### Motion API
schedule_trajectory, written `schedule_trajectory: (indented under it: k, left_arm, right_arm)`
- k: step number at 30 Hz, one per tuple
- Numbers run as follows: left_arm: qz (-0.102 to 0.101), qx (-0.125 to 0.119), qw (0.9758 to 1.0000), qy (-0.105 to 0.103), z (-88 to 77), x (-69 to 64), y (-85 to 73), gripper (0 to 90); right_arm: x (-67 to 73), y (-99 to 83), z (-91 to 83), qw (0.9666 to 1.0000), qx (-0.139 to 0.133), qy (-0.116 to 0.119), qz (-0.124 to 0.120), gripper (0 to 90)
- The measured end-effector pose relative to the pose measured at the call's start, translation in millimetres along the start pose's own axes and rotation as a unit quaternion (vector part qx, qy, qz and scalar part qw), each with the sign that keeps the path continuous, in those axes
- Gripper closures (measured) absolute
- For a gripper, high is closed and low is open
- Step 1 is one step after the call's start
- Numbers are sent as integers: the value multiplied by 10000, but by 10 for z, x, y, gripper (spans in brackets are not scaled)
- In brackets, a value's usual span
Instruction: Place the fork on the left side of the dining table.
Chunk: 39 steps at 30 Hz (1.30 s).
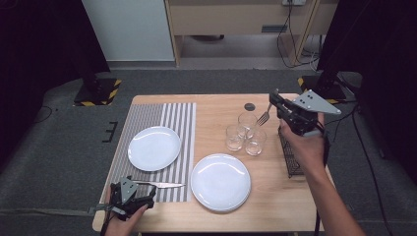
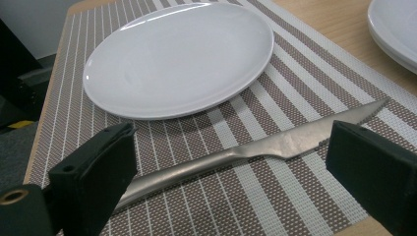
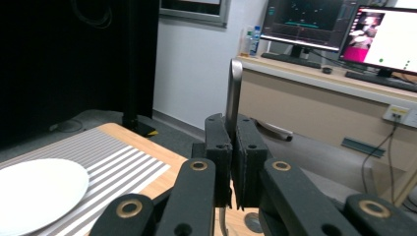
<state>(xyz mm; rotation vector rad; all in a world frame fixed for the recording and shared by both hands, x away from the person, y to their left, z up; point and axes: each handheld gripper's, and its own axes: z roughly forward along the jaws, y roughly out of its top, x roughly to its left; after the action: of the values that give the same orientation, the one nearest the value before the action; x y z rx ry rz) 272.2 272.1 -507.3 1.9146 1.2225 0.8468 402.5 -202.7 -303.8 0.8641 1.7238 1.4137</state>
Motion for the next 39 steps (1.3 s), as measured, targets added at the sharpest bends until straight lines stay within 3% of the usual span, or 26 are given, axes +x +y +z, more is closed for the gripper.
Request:
schedule_trajectory:
  k: [11, 39]
  left_arm:
    - [2, -9, 10000, -5, 0, 0, 6, 44]
    - [62, -32, 10000, -22, 11, -16, 8, 44]
  right_arm:
    - [254, 5, 107, 9996, 20, 271, -59, 869]
    - [645, -230, 392, 9966, 206, 791, 89, 869]
